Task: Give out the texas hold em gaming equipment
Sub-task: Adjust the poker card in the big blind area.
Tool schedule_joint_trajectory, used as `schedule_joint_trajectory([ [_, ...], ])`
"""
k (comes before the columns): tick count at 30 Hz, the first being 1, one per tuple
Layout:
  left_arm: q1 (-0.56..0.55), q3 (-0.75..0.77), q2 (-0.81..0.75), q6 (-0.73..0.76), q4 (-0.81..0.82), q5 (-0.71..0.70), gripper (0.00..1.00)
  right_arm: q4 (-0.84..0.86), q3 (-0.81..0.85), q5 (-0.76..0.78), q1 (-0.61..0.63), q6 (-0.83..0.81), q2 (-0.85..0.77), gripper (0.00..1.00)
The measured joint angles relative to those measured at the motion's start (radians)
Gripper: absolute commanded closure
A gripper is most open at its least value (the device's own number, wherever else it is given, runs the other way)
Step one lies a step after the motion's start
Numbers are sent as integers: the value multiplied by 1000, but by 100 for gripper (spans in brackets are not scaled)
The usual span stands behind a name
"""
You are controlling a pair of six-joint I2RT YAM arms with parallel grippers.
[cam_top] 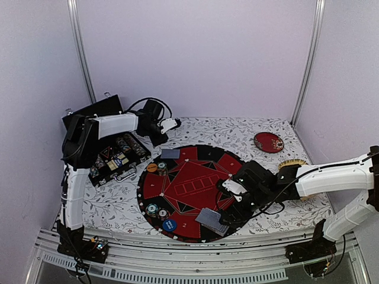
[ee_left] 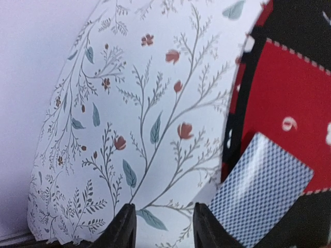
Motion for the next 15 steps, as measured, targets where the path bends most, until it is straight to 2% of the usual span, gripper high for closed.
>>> schedule_joint_trajectory([
  [4, -91, 44, 11, -142, 19, -76, 62, -6, 18, 7, 0, -4, 0, 3],
  [9, -199, 184, 120, -305, 22, -141, 69, -20, 18, 9, 0, -4, 0, 3],
  [15, -197, 229, 235, -409, -4, -214, 76, -28, 18, 10, 0, -3, 0, 3],
])
